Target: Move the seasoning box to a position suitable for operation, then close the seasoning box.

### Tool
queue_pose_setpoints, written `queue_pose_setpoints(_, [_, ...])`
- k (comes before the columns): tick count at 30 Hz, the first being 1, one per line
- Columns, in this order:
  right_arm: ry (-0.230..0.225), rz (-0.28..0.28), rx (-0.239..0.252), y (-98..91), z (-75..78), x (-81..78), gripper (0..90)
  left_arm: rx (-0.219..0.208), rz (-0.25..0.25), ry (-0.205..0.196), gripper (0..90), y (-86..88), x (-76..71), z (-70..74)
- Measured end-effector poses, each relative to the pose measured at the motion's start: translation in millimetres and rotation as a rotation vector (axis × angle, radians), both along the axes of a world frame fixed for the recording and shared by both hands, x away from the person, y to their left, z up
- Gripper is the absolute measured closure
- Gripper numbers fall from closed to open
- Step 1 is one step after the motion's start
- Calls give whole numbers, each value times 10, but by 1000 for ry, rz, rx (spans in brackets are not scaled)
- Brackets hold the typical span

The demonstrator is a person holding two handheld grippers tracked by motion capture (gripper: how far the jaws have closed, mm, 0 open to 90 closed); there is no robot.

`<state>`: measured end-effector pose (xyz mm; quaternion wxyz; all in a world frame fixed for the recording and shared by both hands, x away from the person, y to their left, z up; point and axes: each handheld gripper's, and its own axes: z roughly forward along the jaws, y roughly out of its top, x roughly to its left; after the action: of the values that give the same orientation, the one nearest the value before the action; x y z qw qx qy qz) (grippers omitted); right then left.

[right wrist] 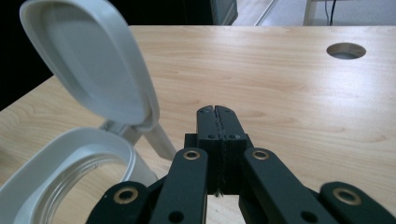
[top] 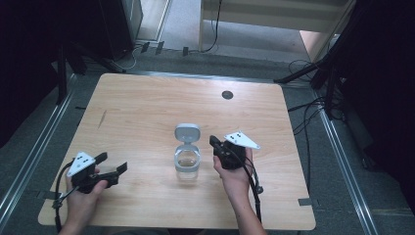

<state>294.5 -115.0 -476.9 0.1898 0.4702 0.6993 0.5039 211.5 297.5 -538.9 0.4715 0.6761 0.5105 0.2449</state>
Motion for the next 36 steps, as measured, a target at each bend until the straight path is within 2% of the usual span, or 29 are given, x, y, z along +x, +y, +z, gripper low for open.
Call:
queue_pose_setpoints(2, [-7, 3, 0, -9, 59, 50, 900, -39, 25, 12, 126, 143, -20, -23])
queue_pose_setpoints(4, [-10, -2, 2, -11, 78, 66, 900, -62, 80, -3, 127, 236, -29, -46])
queue_pose_setpoints(5, [-16, -2, 3, -14, 95, 87, 900, -82, 103, -8, 132, 260, -24, -49])
queue_pose_setpoints(7, [-18, -3, 3, -10, 127, 125, 900, -91, 120, -25, 133, 254, -20, -65])
queue_pose_setpoints(11, [-25, 10, -8, 28, 197, 225, 900, -104, 105, -34, 133, 253, -19, -83])
queue_pose_setpoints(14, [-24, 14, -11, 48, 223, 266, 900, -127, 106, -12, 134, 263, 11, -100])
queue_pose_setpoints(21, [-34, 43, -21, 155, 377, 379, 900, -94, 92, -6, 136, 223, 26, -104])
queue_pose_setpoints(25, [-30, 46, 8, 186, 435, 430, 900, -75, 89, -5, 136, 203, 32, -104])
queue_pose_setpoints(28, [-32, 55, 14, 211, 458, 472, 900, -77, 88, -10, 137, 202, 27, -104])
queue_pose_setpoints(31, [-21, 62, 40, 226, 464, 485, 900, -83, 90, -10, 137, 209, 28, -106])
queue_pose_setpoints(36, [-25, 106, 29, 273, 466, 423, 900, -84, 90, -9, 136, 207, 28, -106])
